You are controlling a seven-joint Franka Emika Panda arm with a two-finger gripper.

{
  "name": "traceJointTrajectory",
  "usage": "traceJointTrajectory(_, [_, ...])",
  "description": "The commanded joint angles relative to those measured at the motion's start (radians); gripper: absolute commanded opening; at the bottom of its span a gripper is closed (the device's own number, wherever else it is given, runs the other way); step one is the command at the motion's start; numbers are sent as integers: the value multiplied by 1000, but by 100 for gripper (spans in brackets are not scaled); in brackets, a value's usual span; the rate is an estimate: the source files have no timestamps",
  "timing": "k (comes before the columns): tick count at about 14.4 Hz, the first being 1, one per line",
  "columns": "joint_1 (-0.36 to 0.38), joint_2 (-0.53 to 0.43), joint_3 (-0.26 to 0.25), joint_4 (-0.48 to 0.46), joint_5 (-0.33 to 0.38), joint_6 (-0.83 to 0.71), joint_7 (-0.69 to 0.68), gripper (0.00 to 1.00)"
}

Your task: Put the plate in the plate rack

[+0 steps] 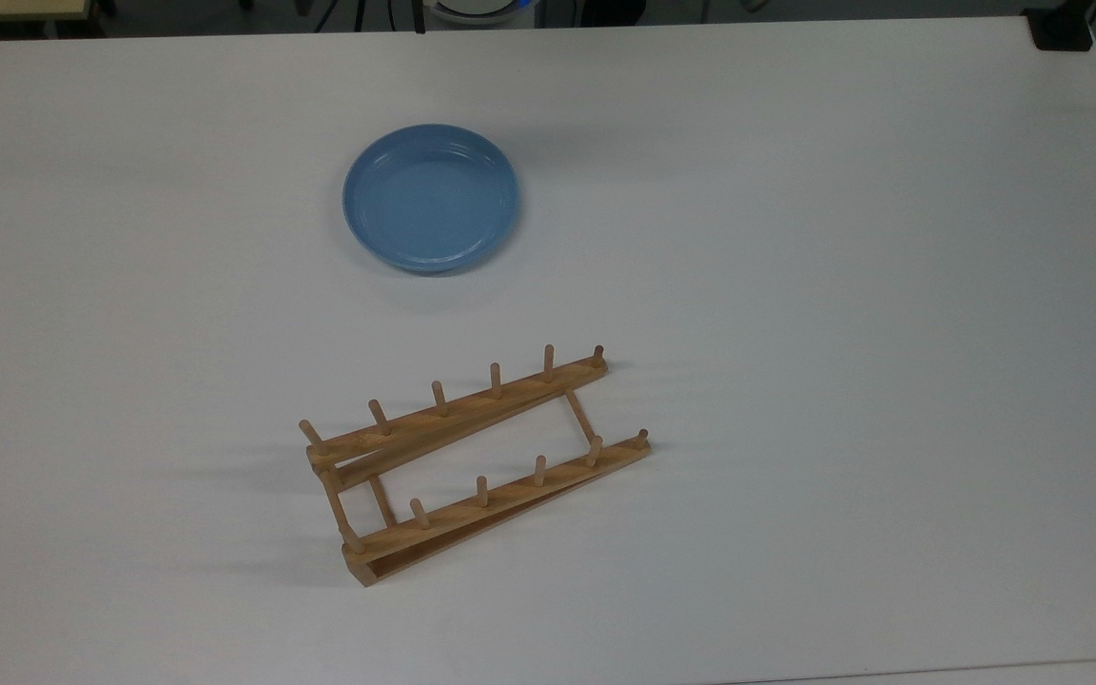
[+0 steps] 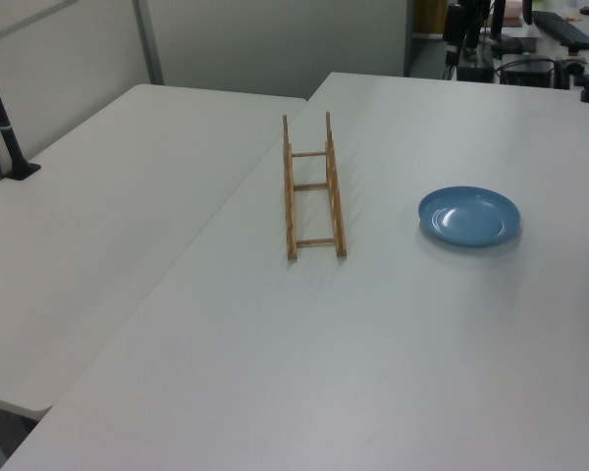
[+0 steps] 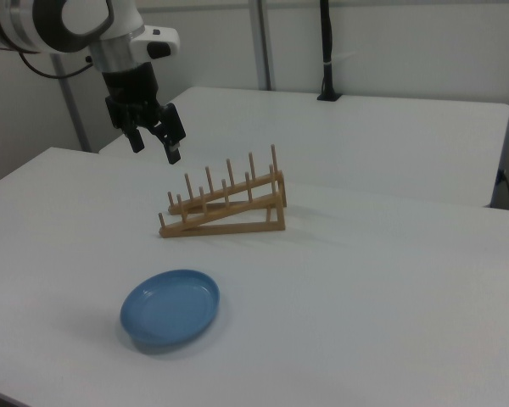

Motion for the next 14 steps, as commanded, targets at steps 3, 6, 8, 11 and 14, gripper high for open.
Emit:
traceJointTrajectory(3, [-4, -9, -11, -6, 19, 9, -25, 100])
traceJointTrajectory(6, [-3, -10, -13, -6, 19, 8, -23, 100])
traceJointTrajectory(8, [-3, -9, -13, -6, 19, 8, -26, 100])
traceJointTrajectory(11, [-23, -7, -14, -18, 11, -21, -245, 100])
traceJointTrajectory(14, [-66, -1, -16, -54, 0, -66, -510, 100])
